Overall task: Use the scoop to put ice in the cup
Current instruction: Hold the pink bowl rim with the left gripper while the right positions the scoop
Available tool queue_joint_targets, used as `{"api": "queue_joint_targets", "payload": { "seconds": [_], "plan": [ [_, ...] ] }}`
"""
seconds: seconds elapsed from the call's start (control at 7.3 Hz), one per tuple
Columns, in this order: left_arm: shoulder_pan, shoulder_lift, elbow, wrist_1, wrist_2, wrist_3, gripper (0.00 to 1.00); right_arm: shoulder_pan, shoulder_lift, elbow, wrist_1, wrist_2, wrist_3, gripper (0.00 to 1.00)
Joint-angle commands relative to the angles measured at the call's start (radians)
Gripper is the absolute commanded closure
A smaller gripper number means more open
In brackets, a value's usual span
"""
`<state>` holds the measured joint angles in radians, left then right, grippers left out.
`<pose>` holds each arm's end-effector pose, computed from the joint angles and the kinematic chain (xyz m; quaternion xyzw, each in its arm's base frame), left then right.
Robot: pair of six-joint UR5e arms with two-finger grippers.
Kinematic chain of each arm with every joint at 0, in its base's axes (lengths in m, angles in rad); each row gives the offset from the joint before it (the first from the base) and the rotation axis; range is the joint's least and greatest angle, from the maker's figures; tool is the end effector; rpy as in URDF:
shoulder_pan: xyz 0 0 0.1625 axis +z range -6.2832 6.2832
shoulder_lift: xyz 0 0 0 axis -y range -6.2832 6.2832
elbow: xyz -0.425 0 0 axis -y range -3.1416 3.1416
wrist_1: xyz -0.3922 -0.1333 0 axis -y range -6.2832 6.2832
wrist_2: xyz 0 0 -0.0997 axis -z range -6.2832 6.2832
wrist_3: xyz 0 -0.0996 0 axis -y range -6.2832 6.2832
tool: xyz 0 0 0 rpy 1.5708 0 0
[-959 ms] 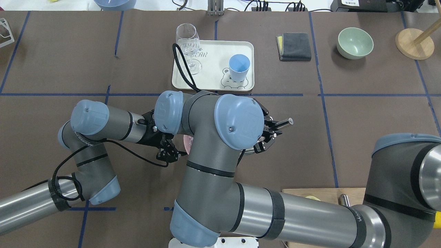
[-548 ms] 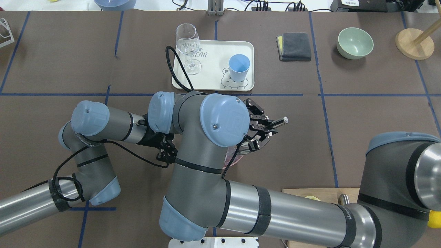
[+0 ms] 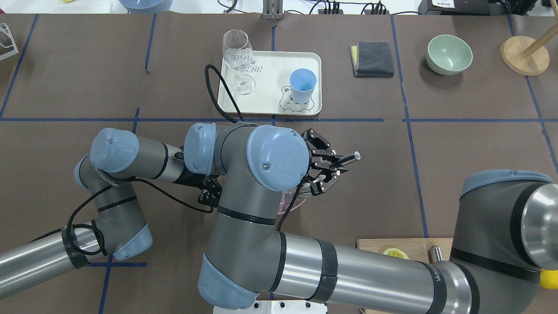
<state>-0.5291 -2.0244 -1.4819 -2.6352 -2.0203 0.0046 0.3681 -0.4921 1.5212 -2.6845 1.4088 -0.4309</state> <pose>0.5205 -0.4086 0.3186 0.4714 0.4628 0.4944 0.5649 -0.5693 -0.3797 0.1336 -0.0086 0.0908 -0.7283 0.6792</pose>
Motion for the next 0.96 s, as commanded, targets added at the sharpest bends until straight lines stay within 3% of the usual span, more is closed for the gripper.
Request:
{"api": "queue_joint_targets", "payload": {
  "seconds": [0.0, 0.82],
  "plan": [
    [0.000, 0.001, 0.000, 0.000, 0.000, 0.000, 0.03, -0.011, 0.000, -0.004, 0.026, -0.001, 0.001, 1.00],
    [0.000, 0.003, 0.000, 0.000, 0.000, 0.002, 0.03, -0.008, -0.066, -0.003, 0.260, 0.009, 0.001, 1.00]
  ]
}}
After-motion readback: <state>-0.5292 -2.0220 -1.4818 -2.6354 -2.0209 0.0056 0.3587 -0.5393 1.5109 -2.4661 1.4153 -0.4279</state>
